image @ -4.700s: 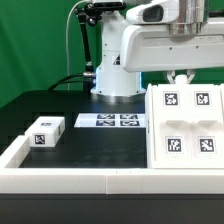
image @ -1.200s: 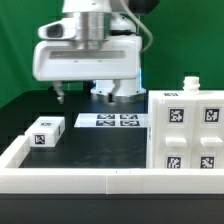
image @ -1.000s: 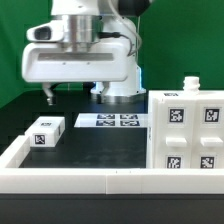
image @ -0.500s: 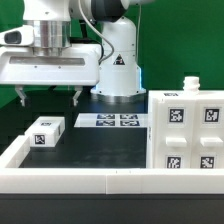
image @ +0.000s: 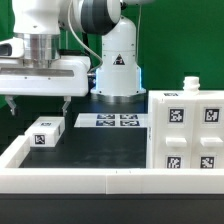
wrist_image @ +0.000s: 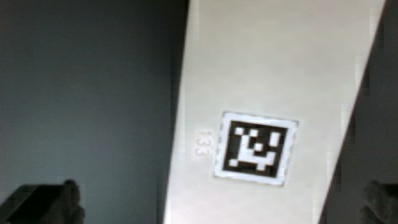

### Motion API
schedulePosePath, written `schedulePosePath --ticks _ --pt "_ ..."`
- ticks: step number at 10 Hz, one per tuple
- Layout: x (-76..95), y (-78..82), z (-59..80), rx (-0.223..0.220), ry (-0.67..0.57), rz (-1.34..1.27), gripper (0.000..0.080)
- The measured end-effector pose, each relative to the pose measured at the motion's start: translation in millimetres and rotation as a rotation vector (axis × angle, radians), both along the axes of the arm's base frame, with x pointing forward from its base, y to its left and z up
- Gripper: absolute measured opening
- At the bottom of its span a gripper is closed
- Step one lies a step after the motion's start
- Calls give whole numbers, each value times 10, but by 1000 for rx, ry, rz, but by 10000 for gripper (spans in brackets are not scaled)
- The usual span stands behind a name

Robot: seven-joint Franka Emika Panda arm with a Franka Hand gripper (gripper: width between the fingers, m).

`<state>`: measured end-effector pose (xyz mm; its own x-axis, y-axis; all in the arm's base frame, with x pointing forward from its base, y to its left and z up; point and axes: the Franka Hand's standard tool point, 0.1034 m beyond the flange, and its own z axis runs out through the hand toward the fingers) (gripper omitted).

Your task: Assemble cabinet

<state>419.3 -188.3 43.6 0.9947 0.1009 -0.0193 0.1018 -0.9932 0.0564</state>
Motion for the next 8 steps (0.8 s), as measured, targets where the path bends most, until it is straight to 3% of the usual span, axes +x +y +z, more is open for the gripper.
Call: schedulePosePath --ticks 2,8 --pt "-28 23 -105 -3 10 6 797" --pt "-91 67 -244 -2 32 16 797"
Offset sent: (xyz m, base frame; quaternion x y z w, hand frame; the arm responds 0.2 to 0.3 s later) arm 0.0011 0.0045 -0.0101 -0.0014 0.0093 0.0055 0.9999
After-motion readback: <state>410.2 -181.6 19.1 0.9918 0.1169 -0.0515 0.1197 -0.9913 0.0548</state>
